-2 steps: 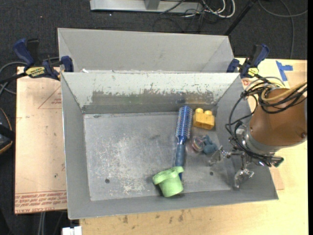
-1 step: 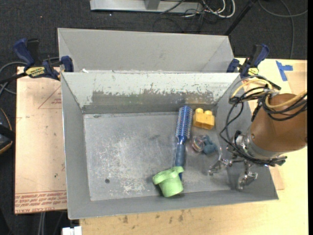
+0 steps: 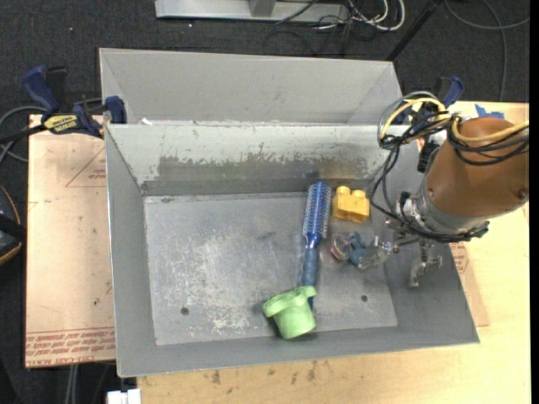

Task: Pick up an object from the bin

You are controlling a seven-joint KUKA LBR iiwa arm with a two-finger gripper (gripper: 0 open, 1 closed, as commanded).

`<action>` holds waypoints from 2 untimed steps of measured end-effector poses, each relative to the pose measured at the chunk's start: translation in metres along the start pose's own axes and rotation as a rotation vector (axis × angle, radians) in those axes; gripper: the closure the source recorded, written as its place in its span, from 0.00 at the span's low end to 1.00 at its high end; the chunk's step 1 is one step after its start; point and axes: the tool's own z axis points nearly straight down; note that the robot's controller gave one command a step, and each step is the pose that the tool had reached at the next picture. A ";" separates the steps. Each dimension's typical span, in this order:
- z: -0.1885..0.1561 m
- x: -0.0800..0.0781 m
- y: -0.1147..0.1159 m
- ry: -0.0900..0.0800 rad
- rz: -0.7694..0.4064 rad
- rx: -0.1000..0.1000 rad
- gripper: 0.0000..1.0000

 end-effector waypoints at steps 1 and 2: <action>0.013 0.002 0.020 -0.007 -0.123 -0.004 0.00; 0.015 0.002 0.022 -0.010 -0.179 -0.001 0.00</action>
Offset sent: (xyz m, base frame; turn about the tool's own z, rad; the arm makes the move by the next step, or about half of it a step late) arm -0.0611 -0.0132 -0.0411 -0.2580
